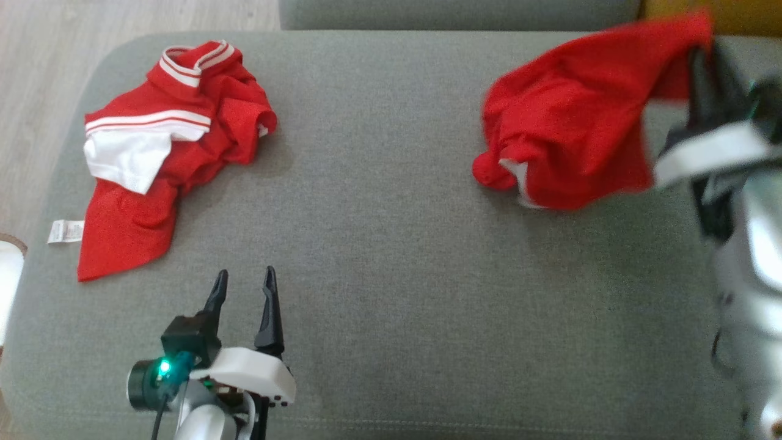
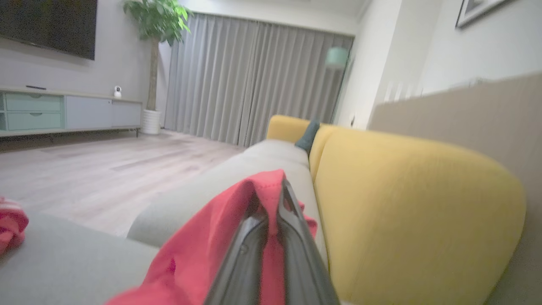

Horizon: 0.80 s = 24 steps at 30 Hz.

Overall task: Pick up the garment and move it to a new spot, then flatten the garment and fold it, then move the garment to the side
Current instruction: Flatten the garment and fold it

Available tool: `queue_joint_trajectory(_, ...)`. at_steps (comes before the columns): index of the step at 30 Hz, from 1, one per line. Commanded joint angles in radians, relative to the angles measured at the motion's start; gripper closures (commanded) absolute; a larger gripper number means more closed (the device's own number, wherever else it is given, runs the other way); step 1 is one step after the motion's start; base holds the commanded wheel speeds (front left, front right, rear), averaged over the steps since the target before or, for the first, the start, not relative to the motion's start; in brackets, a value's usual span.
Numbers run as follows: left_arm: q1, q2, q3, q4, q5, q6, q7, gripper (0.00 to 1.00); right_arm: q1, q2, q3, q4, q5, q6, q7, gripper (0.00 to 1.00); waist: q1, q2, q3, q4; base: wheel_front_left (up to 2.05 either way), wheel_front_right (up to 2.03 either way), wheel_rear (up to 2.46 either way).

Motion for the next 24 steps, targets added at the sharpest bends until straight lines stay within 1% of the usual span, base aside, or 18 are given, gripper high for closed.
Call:
queue_joint_trajectory(1,-0.04,0.004,0.025,-0.024,-0.006,-0.002,-0.005,0.0,-0.064,-0.014,0.035,-0.05,-0.01,0.005,-0.006,1.0,0.0,0.0,-0.01,0.003,0.0,0.0,0.0)
queue_joint_trajectory(4,-0.034,0.004,0.009,-0.018,-0.018,-0.002,-0.005,0.0,-0.145,-0.041,0.087,-0.067,-0.015,0.005,-0.006,1.0,0.0,0.0,-0.027,0.011,0.0,0.0,0.0)
queue_joint_trajectory(7,-0.03,0.004,-0.009,-0.009,-0.027,-0.005,-0.005,0.0,-0.22,-0.05,0.163,-0.055,-0.023,0.005,-0.006,1.0,0.0,0.0,-0.04,0.026,0.0,0.0,0.0)
queue_joint_trajectory(12,-0.029,0.004,-0.033,-0.001,-0.035,-0.012,-0.005,0.0,-0.34,-0.039,0.303,-0.015,-0.024,0.005,-0.006,1.0,0.0,0.0,-0.052,0.069,0.0,0.0,0.0)
queue_joint_trajectory(17,-0.022,0.004,-0.047,0.003,-0.034,-0.017,-0.005,0.0,-0.424,-0.016,0.397,-0.041,-0.023,0.005,-0.006,1.0,0.0,0.0,-0.063,0.103,0.0,0.0,0.0)
queue_joint_trajectory(18,-0.017,0.004,-0.048,0.003,-0.032,-0.017,-0.005,0.0,-0.42,-0.017,0.451,-0.062,-0.013,0.005,-0.006,1.0,0.0,0.0,-0.067,0.108,0.0,0.0,0.0)
queue_joint_trajectory(21,-0.006,0.004,-0.044,0.002,-0.033,-0.016,-0.005,0.0,-0.358,-0.041,0.515,-0.092,0.012,0.005,-0.006,1.0,0.0,0.0,-0.069,0.104,0.0,0.0,0.0)
queue_joint_trajectory(24,0.002,0.004,-0.043,0.008,-0.035,-0.021,-0.005,0.0,-0.238,-0.084,0.581,-0.094,0.038,0.005,-0.006,1.0,0.0,0.0,-0.064,0.084,0.0,0.0,0.0)
